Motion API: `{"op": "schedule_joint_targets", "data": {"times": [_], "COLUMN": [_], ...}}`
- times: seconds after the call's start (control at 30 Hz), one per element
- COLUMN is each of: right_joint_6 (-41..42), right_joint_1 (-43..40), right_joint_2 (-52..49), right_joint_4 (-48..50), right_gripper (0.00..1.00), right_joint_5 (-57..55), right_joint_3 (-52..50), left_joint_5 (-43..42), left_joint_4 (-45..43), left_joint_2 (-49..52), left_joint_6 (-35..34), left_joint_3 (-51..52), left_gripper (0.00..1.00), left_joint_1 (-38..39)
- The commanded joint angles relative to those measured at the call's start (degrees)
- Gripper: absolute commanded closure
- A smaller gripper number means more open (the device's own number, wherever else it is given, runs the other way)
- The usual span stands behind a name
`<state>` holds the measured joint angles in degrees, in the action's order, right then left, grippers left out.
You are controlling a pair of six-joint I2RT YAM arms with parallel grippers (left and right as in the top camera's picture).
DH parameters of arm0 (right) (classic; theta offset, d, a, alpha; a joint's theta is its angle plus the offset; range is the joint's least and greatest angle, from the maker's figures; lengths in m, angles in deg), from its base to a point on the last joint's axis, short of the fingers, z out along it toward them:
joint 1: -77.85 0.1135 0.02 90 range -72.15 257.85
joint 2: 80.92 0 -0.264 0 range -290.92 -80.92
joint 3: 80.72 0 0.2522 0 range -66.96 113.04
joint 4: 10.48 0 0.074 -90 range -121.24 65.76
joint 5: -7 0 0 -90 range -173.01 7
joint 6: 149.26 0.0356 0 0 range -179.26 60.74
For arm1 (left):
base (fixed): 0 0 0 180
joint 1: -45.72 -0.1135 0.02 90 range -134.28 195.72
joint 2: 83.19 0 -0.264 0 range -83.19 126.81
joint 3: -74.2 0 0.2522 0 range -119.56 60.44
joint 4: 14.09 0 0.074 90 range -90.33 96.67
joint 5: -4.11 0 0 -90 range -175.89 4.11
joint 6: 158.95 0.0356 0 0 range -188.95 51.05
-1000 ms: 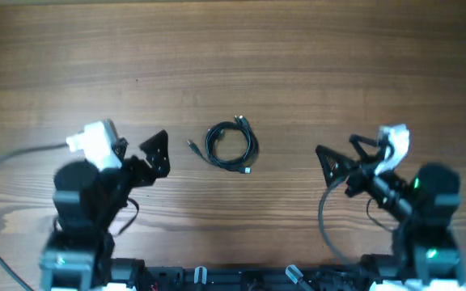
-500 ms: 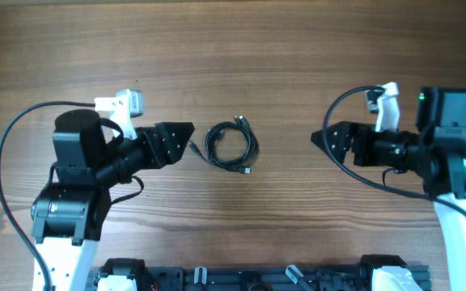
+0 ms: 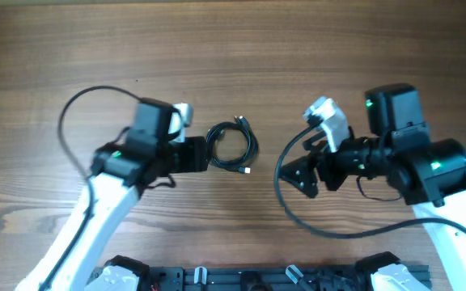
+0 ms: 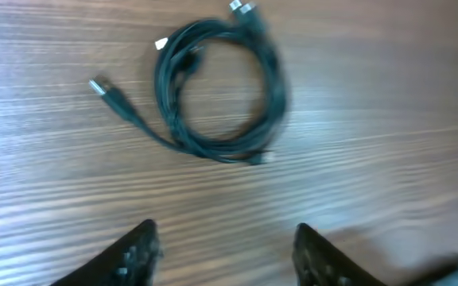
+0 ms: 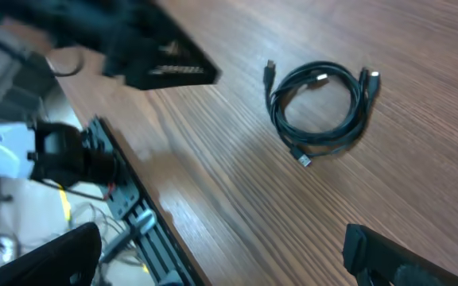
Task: Untangle cables
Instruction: 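Lower the left gripper onto the cable coil and grasp it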
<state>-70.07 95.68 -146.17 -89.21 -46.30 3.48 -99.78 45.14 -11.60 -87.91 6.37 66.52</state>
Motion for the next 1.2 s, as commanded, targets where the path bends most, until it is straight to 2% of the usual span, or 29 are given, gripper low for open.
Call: {"op": "schedule_joint_targets", "data": {"times": [0.0, 0.07, 0.1, 0.2, 0.5, 0.7, 1.0, 1.17], "right_joint_6": [10.7, 22.9, 26.4, 31.1, 31.4, 31.8, 31.8, 31.8], "right_joint_1": [1.3, 1.3, 1.3, 1.3, 1.3, 1.3, 1.3, 1.3], "right_joint_2": [0.2, 0.2, 0.2, 0.2, 0.2, 0.2, 0.2, 0.2], "right_joint_4": [0.7, 0.6, 0.7, 1.7, 2.2, 2.3, 1.5, 1.2], "right_gripper": [0.00, 0.00, 0.00, 0.00, 0.00, 0.00, 0.00, 0.00], "right_joint_5": [-16.2, -27.8, -30.2, -28.8, -27.9, -27.8, -27.7, -27.7], "right_joint_3": [1.2, 1.2, 1.2, 1.2, 1.2, 1.2, 1.2, 1.1], "left_joint_5": [12.1, 14.7, 16.6, 18.9, 17.7, 16.4, 18.5, 20.4], "left_joint_4": [-1.6, -2.4, -3.1, -5.0, -12.1, -14.2, -16.6, -15.9], "left_joint_2": [5.4, 7.8, 9.6, 12.5, 19.5, 21.1, 24.8, 24.9], "left_joint_6": [-2.7, -5.7, -8.0, -12.5, -28.3, -37.4, -43.6, -44.5], "left_joint_3": [-0.7, -0.7, -0.7, -0.7, -0.7, -0.7, -0.7, -0.7], "left_gripper": [0.50, 0.50, 0.50, 0.50, 0.51, 0.52, 0.51, 0.50], "left_joint_1": [3.8, 4.5, 4.8, 4.8, 5.2, 8.6, 16.1, 16.4]}}
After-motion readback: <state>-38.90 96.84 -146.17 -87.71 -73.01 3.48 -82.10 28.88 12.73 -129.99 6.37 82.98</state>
